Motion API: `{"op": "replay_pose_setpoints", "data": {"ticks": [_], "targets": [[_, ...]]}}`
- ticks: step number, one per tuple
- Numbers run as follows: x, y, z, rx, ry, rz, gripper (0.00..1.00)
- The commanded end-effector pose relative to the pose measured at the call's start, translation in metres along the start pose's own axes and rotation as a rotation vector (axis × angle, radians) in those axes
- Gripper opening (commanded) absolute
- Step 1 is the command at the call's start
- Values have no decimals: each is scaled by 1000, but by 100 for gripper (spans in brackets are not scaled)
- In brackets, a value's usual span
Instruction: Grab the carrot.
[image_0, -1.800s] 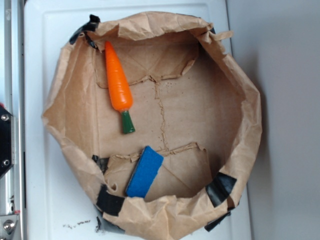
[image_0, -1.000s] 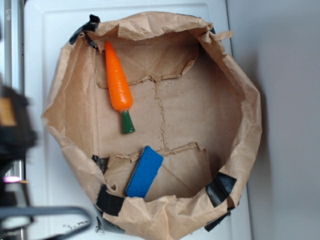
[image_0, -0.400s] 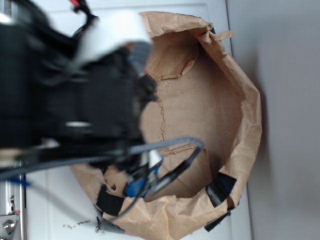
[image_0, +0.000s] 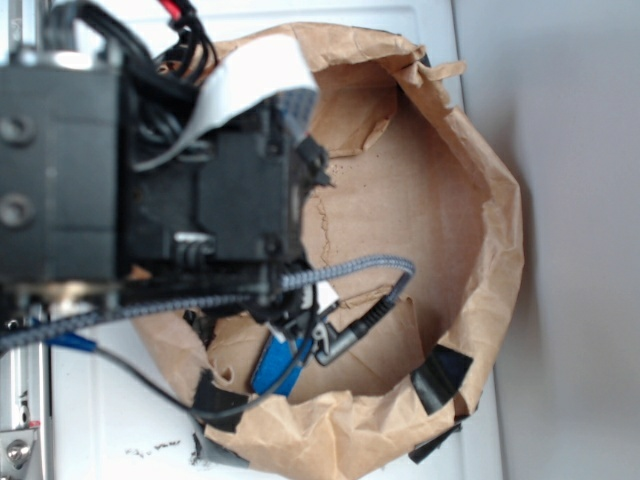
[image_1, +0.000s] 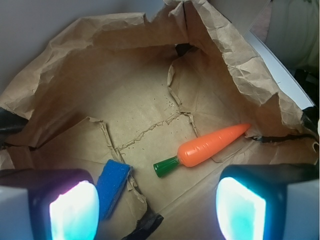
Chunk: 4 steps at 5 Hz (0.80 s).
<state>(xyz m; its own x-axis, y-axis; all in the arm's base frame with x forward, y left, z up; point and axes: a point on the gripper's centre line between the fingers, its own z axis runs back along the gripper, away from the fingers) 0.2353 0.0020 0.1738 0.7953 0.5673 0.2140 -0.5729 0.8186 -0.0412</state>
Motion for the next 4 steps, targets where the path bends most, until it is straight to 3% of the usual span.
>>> {"op": "replay_pose_setpoints", "data": {"ticks": [1,2,3,4], "targets": [[9,6,10,-17,-33,20,100],[21,2,-27,18,23,63,100],[36,1,-63,1,101,88,100],[53,0,-98,17,88,152,100]]}}
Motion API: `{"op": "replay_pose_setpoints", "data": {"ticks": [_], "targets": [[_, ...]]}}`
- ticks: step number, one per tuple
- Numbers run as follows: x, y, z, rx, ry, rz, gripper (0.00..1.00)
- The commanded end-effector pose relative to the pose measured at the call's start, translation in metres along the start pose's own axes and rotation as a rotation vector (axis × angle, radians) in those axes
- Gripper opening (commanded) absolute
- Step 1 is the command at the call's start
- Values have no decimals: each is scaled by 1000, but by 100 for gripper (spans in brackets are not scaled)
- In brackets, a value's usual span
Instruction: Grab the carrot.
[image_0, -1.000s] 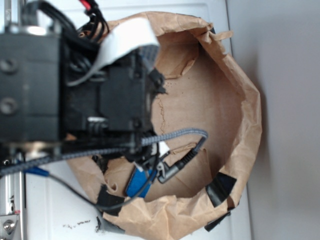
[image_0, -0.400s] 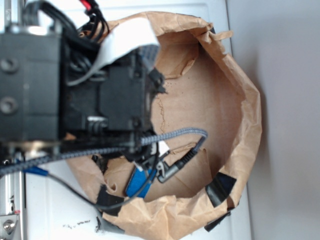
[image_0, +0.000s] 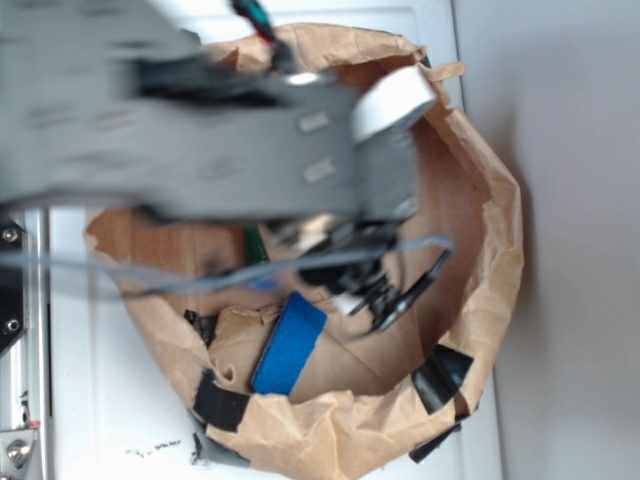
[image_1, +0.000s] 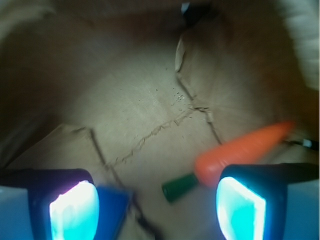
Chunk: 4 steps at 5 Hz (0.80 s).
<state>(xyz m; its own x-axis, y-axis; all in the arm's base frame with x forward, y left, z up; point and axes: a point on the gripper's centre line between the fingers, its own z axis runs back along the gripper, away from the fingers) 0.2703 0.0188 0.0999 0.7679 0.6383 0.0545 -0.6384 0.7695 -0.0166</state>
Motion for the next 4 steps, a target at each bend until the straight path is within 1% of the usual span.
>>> {"op": "replay_pose_setpoints", "data": {"ticks": [1,2,3,4], "targets": [[45,4,-30,-58,-119,101,100],[43,7,-51,-41,-174,64,100],[32,2,-67,3,-226,8,100],[31,-3,-77,46,-245,20,0]]}}
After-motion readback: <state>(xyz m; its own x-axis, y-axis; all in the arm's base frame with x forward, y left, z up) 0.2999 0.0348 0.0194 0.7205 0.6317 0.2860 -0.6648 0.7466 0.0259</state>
